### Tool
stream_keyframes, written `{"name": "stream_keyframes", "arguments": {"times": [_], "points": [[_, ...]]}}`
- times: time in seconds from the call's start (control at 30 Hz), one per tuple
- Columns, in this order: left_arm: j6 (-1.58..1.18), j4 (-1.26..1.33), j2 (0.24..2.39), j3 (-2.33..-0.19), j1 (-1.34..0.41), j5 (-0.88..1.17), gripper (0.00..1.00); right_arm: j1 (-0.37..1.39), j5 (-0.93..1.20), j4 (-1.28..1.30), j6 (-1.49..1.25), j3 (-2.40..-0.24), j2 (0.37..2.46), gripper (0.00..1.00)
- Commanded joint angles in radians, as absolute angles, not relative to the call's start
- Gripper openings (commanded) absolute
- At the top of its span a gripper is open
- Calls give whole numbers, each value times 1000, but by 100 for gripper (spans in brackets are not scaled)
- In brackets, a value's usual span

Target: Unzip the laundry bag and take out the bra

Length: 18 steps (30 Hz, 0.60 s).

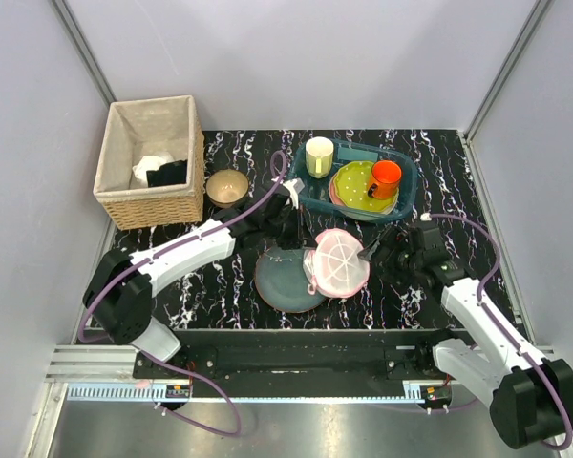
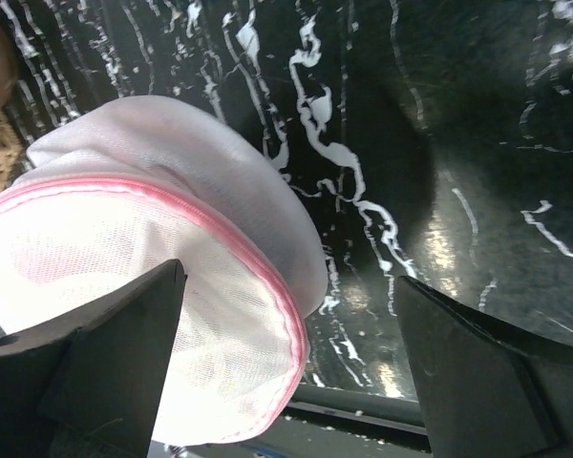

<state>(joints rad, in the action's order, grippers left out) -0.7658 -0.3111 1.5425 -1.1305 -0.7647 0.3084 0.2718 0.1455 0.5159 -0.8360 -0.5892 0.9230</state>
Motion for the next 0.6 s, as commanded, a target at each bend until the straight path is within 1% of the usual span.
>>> {"name": "stream_keyframes", "arguments": {"times": [0.0, 0.2, 0.23, 0.33, 0.37, 0.47, 0.53, 0.57], "points": [[-792, -252, 1503, -1146, -769, 239, 0, 262, 308, 333, -931, -532, 899, 100], [-810, -238, 1540, -1140, -769, 250, 0, 262, 359, 167, -1081, -373, 792, 99], [-811, -235, 1542, -1137, -769, 252, 0, 262, 364, 144, -1097, -338, 764, 97], [-813, -230, 1549, -1140, -769, 250, 0, 262, 373, 89, -1134, -302, 717, 86], [-813, -230, 1552, -1141, -769, 250, 0, 262, 364, 89, -1129, -304, 709, 77], [-813, -229, 1563, -1149, -769, 250, 0, 261, 347, 109, -1091, -336, 699, 61], [-813, -227, 1569, -1154, -769, 252, 0, 262, 339, 130, -1060, -383, 722, 39], [-811, -229, 1571, -1152, -767, 252, 0, 262, 331, 146, -1028, -397, 733, 31]]}}
